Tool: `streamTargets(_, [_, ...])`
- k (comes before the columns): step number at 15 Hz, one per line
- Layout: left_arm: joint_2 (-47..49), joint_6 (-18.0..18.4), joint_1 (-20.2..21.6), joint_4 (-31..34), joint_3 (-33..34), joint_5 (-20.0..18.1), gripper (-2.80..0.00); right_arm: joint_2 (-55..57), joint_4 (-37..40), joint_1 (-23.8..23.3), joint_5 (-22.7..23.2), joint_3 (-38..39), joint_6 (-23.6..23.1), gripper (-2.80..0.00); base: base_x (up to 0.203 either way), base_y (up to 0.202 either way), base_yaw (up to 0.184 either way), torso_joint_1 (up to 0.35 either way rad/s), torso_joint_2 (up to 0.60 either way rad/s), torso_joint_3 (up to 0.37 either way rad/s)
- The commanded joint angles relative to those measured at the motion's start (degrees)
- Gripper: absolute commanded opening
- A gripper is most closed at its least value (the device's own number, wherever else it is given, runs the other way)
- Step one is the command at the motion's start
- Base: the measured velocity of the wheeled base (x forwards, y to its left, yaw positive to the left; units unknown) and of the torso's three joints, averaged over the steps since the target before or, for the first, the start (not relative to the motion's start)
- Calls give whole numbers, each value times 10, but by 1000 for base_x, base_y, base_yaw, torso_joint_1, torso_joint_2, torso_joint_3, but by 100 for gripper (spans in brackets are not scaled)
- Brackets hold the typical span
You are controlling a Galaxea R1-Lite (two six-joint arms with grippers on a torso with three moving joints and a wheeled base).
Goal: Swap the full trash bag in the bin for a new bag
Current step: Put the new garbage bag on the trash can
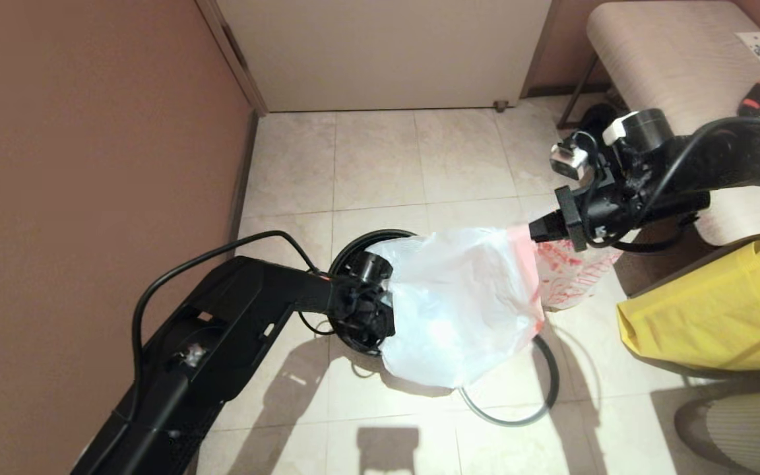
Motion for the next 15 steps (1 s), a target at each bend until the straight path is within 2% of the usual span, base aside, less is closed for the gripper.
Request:
streamTargets(1, [32, -1, -5, -24, -2, 52, -280, 13, -61, 16, -15, 1, 73, -280, 0, 0, 0, 0, 0, 0])
streamTargets(3, [32, -7, 11, -32, -2, 65, -280, 13, -87, 30, -30, 1, 92, -280, 0, 0, 0, 0, 0, 0])
streamTargets(5, [35, -20, 27, -68, -1, 101, -280, 9, -90, 46, -32, 1, 98, -280, 0, 0, 0, 0, 0, 0])
streamTargets(8, [6, -68, 31, -73, 0, 133, -280, 1, -90, 69, -35, 1, 99, -280, 0, 0, 0, 0, 0, 0])
streamTargets(12, [-84, -110, 30, -67, 11, 160, -280, -11, -93, 94, -34, 1, 98, -280, 0, 0, 0, 0, 0, 0])
streamTargets(15, [-166, -125, 30, -59, 72, 164, -280, -19, -103, 101, -31, 1, 97, -280, 0, 0, 0, 0, 0, 0])
